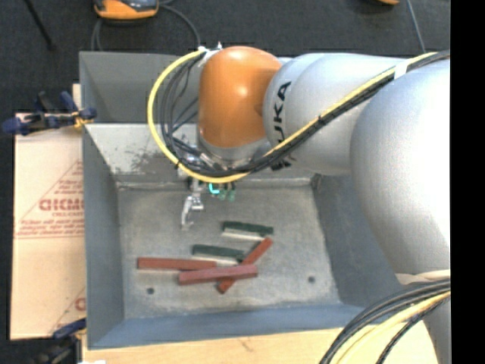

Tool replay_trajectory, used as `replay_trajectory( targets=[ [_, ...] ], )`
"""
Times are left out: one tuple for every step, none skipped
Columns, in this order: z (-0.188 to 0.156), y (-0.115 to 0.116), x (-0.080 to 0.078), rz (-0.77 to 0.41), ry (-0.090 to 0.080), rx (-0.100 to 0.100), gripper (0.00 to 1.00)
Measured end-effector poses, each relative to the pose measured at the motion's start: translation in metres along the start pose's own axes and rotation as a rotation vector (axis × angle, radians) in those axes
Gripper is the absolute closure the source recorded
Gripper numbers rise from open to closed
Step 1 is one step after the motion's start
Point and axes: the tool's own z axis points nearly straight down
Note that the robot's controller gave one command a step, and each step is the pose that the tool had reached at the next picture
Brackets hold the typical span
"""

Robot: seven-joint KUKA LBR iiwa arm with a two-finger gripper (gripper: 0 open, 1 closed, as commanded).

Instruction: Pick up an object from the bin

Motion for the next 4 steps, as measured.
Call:
replay_trajectory(
  targets=[
    [-0.005, -0.001, -0.002, 0.003, -0.008, -0.001, 0.0],
    [0.059, 0.0, 0.048, -0.099, -0.01, 0.001, 0.0],
    [0.06, 0.001, 0.066, -0.167, -0.004, 0.002, 0.0],
    [0.051, -0.011, 0.088, -0.229, -0.004, 0.002, 0.0]
  ],
)
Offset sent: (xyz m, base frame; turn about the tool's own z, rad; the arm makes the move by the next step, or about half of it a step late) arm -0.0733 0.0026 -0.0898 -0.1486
